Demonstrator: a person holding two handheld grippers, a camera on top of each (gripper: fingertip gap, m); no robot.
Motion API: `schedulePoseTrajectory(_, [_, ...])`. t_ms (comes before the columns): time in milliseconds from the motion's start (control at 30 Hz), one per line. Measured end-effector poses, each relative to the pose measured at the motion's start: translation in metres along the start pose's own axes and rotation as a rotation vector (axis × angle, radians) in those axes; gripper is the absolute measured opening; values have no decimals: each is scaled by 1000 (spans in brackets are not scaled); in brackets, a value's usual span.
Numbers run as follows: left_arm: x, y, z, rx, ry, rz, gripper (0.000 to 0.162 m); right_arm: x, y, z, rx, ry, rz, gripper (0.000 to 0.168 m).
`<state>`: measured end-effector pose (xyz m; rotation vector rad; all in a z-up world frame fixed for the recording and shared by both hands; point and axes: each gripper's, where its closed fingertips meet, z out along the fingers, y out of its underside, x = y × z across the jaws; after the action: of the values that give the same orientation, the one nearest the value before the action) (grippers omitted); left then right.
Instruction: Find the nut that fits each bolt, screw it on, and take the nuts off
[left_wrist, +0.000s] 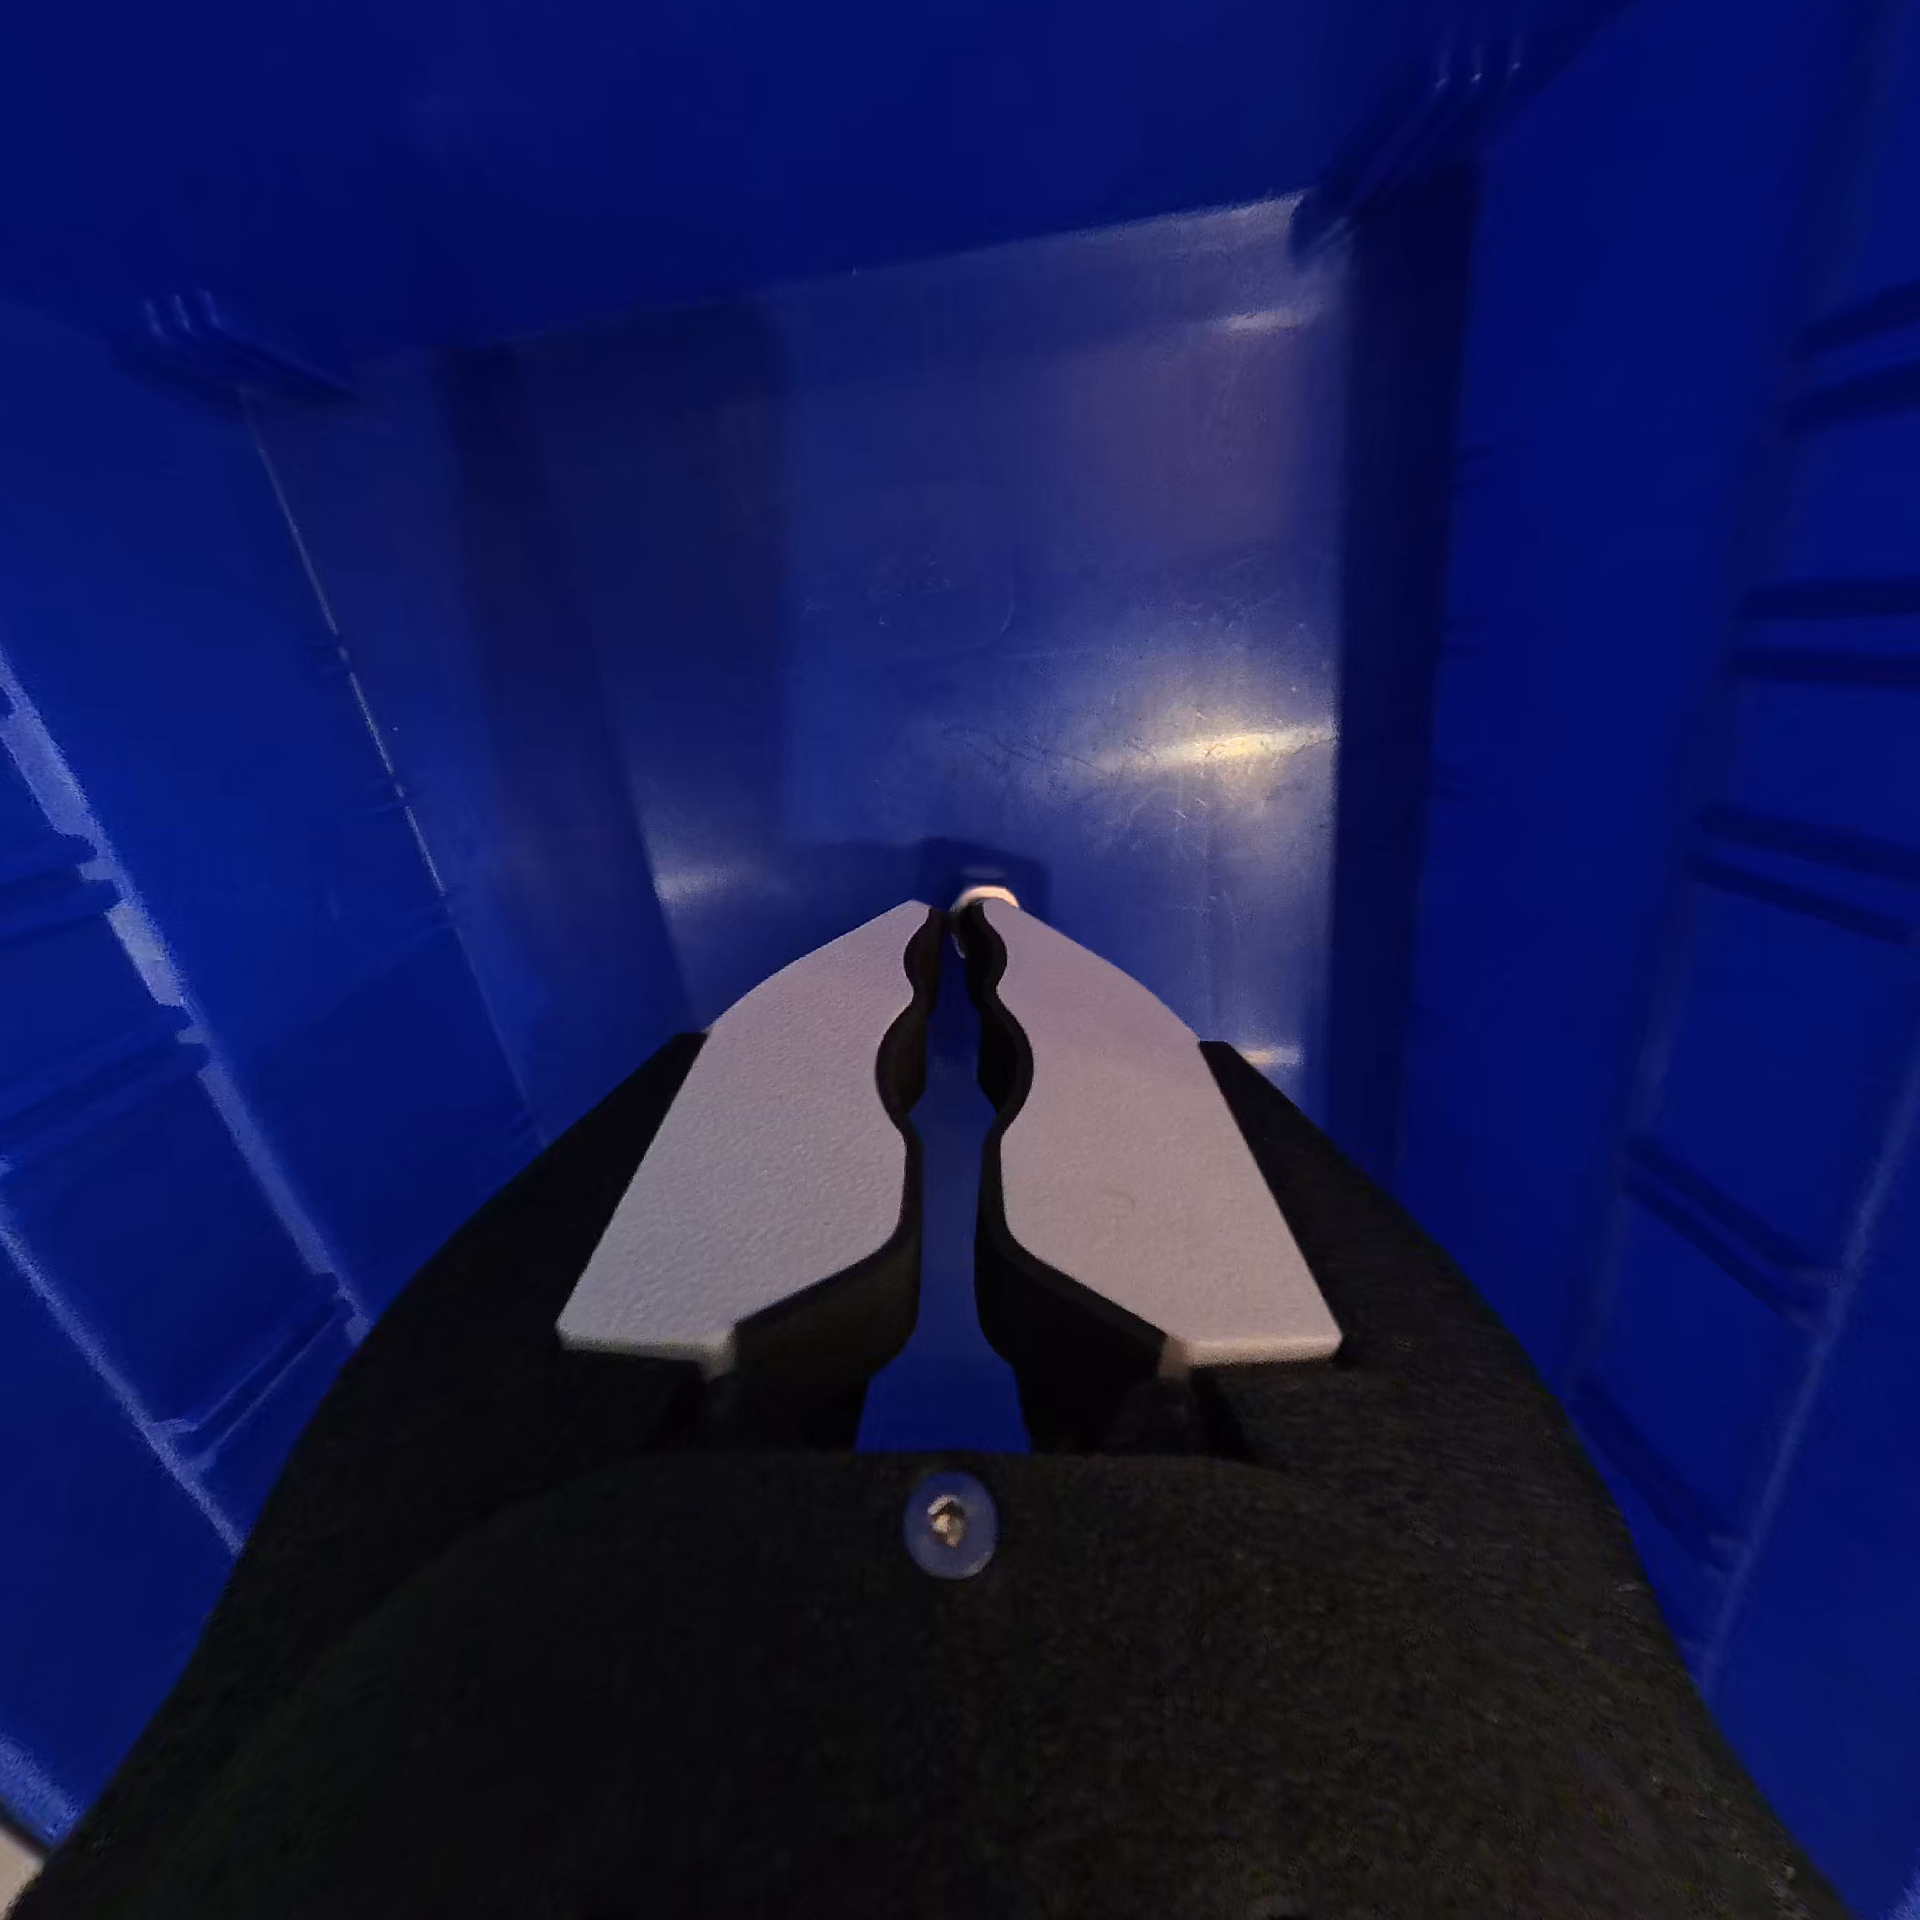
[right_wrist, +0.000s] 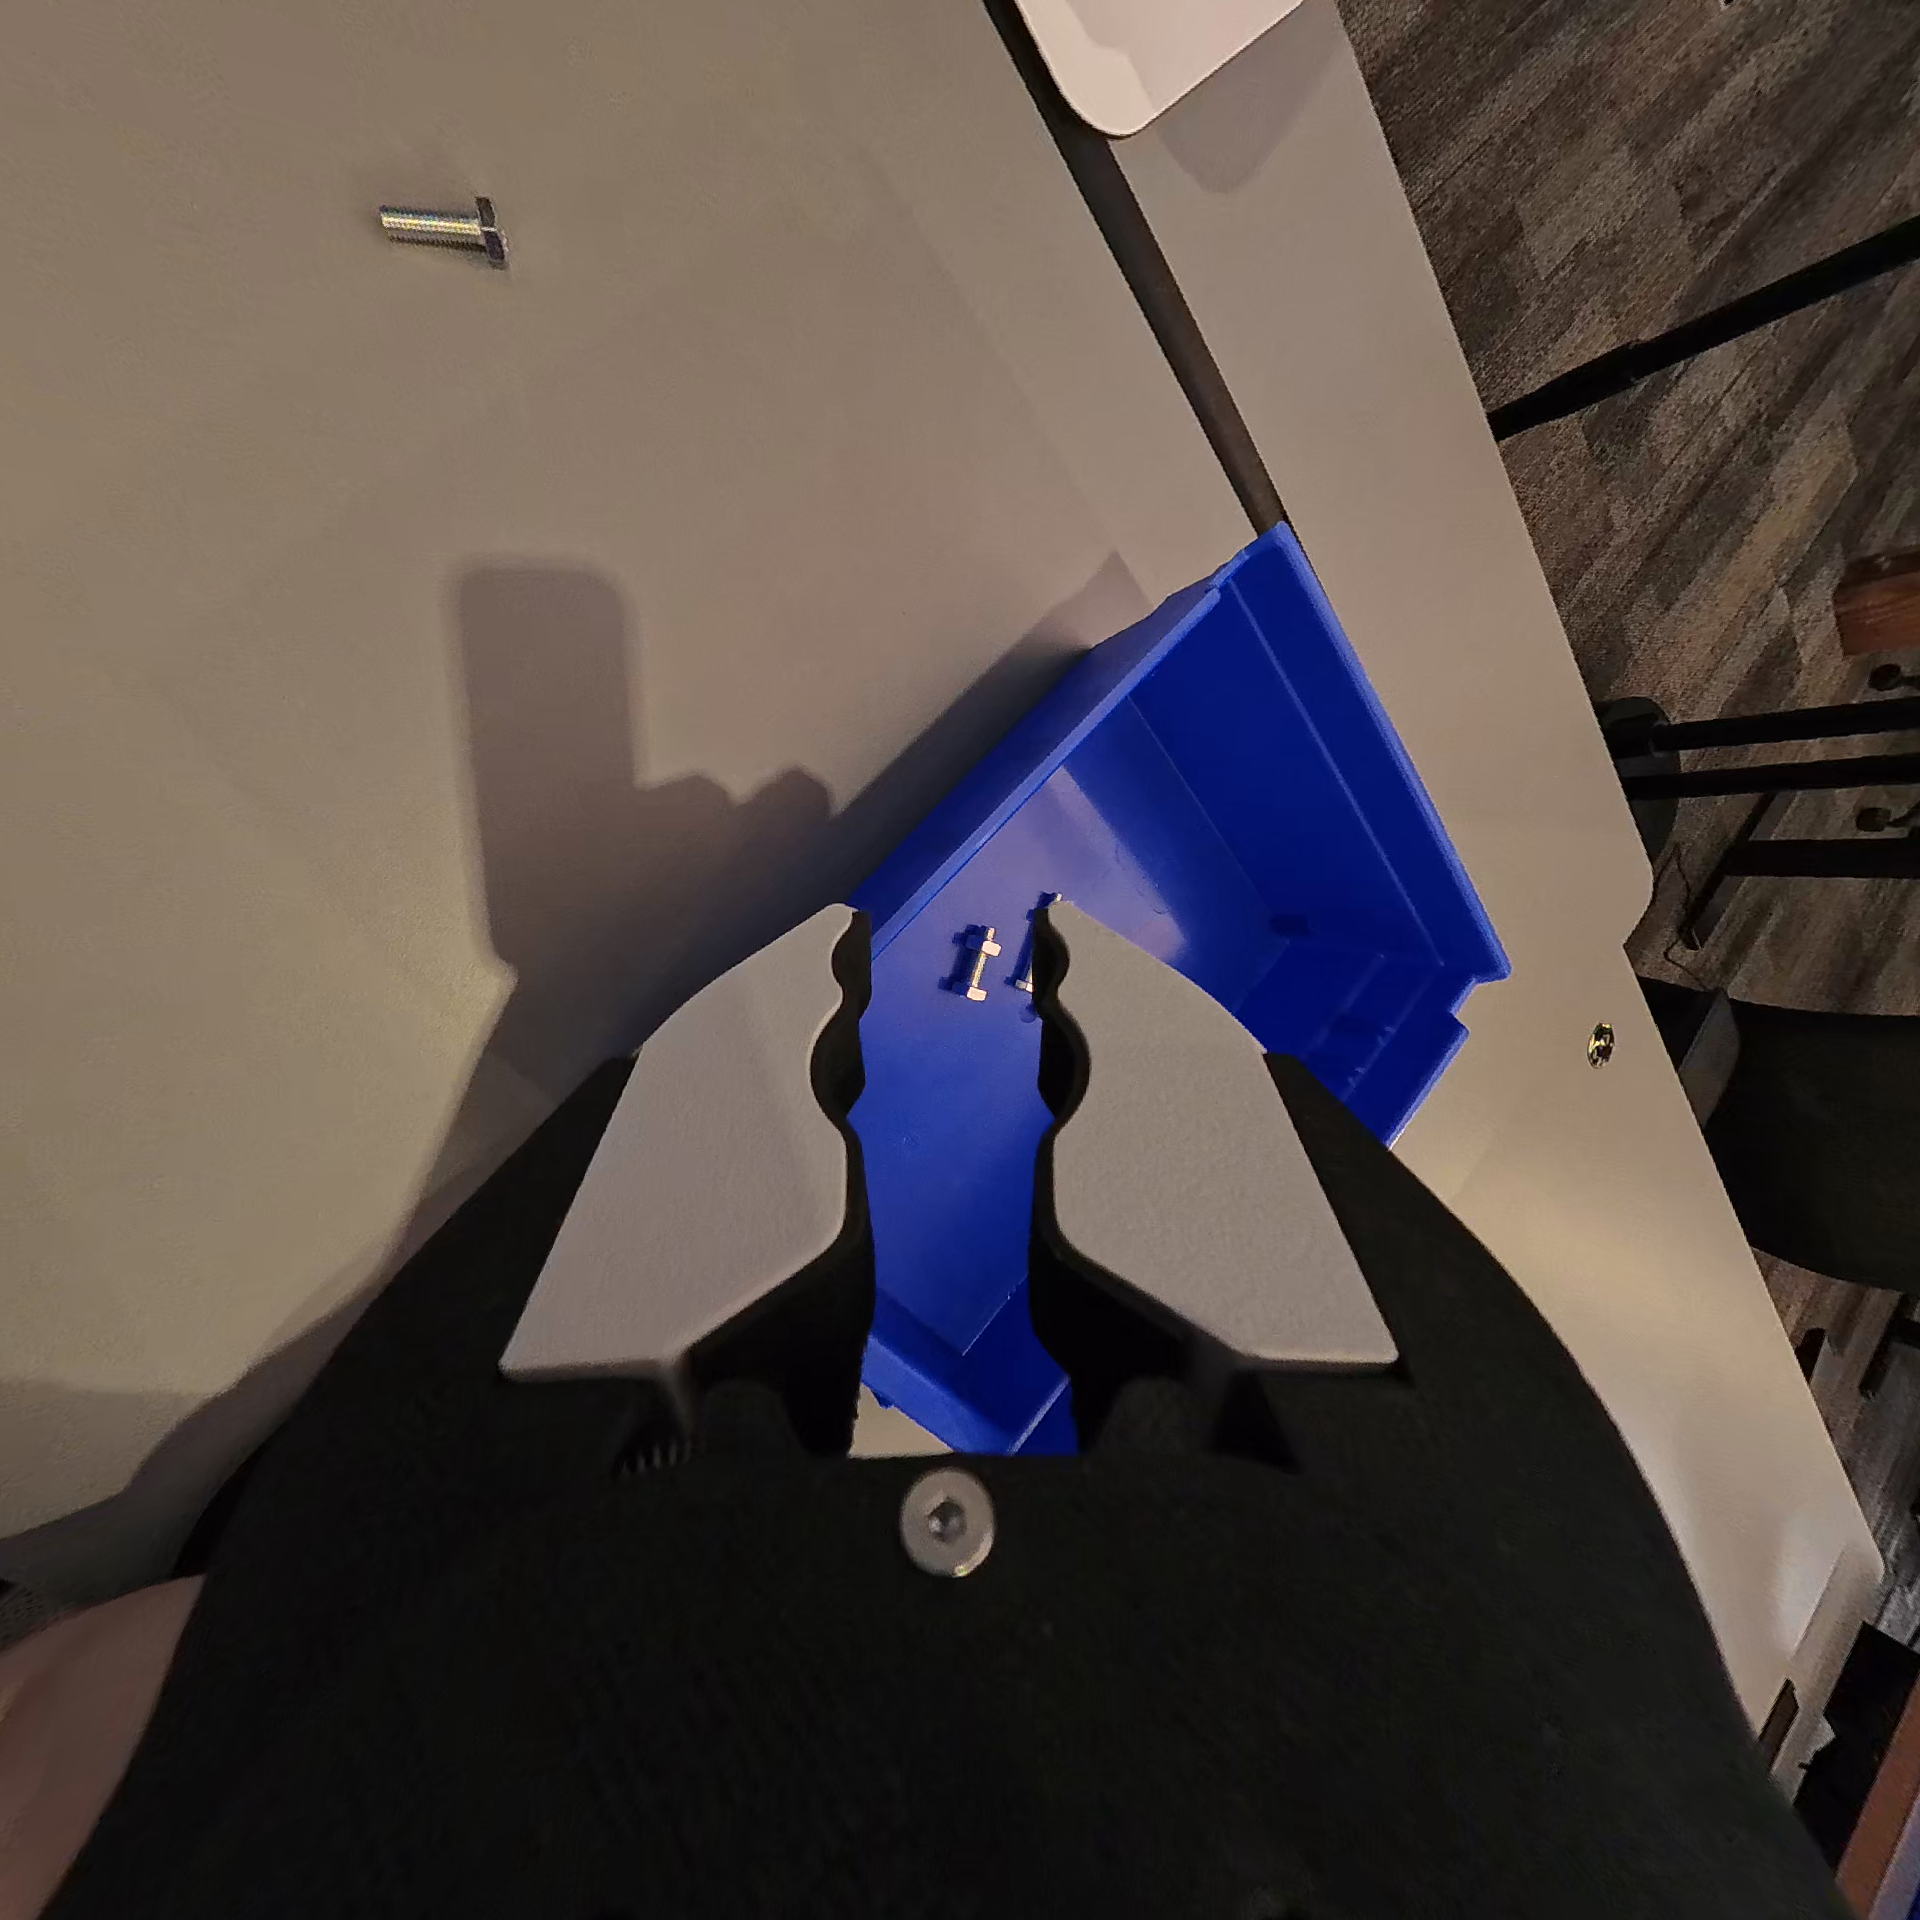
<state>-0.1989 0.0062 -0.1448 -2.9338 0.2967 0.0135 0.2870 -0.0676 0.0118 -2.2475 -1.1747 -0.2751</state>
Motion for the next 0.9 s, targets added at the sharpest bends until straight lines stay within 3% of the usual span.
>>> schedulePoseTrajectory(333, [6, -15, -44, 59, 24, 33, 4, -1, 2, 3, -13, -13, 1, 31])
schedulePoseTrajectory(567, [25, -36, -109, 140, -59, 148, 4, 1, 2, -2, 3, 3, -14, 31])
schedulePoseTrajectory(733, [109, -52, -149, 215, 11, 308, 4, 5, 3, -18, 43, 29, -1, 31])
schedulePoseTrajectory(900, [235, -46, -123, 263, 220, 503, 4, 9, 13, -39, 89, 48, 13, 31])
